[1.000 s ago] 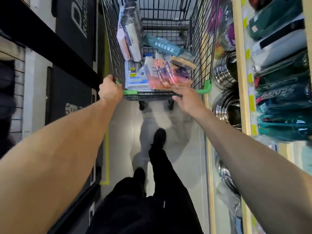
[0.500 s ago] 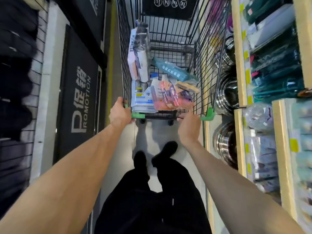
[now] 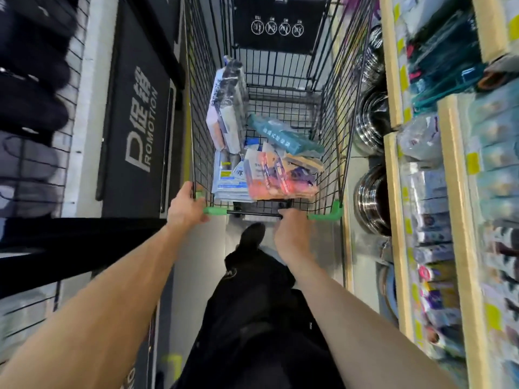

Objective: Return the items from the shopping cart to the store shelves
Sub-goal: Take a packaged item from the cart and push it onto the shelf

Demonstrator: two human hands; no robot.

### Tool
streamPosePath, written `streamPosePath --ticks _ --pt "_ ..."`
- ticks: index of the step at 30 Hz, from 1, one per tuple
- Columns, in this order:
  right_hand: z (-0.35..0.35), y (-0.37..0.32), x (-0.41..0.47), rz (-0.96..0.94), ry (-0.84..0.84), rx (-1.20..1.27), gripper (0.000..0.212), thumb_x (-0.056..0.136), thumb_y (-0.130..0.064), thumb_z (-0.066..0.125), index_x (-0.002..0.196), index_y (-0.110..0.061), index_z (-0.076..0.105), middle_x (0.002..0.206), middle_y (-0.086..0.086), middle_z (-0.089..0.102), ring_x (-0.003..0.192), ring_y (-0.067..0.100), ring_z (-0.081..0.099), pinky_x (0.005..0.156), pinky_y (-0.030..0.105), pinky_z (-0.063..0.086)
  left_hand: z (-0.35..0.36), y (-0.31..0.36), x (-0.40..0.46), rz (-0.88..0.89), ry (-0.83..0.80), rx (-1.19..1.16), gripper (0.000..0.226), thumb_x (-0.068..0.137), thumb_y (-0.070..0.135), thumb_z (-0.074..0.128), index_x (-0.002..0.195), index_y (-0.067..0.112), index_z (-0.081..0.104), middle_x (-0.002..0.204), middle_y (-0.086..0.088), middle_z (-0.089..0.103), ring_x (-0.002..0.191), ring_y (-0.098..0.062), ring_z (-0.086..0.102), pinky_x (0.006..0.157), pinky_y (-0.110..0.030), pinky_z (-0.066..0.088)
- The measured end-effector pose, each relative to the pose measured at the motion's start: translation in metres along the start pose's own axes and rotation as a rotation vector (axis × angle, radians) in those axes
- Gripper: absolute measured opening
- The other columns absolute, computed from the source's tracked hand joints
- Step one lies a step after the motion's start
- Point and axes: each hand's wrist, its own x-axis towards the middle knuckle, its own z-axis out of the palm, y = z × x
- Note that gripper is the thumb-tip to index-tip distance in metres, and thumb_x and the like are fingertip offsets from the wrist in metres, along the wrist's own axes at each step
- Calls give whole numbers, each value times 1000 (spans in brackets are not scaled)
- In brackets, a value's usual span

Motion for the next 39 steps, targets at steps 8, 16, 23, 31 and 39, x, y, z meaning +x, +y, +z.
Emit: streamPosePath --ticks 8,16,23,31,39 --pt "12 32 -15 146 -441 29 18 83 -26 66 91 -10 67 88 3 69 92 29 66 86 34 51 10 -6 -61 337 410 324 30 89 17 62 115 18 48 115 -5 48 81 -27 62 64 -39 53" --pt "-1 24 -17 222 -659 165 18 89 -27 66 92 -9 68 96 9 71 93 26 67 83 33 49 35 84 29 228 50 128 77 79 20 78 140 -1 35 140 -20 39 130 -32 42 109 -36 37" --pt "-10 20 -2 384 -791 321 14 100 -29 56 110 -20 56 108 -1 65 92 11 64 75 35 55 65 87 79 132 39 352 81 84 53 66 143 9 34 148 -20 35 137 -33 33 112 -41 33" --pt "-10 22 24 466 -899 283 37 102 -33 51 137 -20 49 108 0 63 91 13 61 66 27 50 63 109 91 214 6 662 96 71 79 61 141 16 44 136 -20 46 132 -37 34 111 -46 29" --pt "-15 12 52 529 -1096 74 67 95 -51 57 150 -18 37 147 11 49 127 27 55 89 58 55 87 114 92 18 -37 392 100 75 71 65 154 25 25 142 -21 38 126 -43 49 98 -50 47"
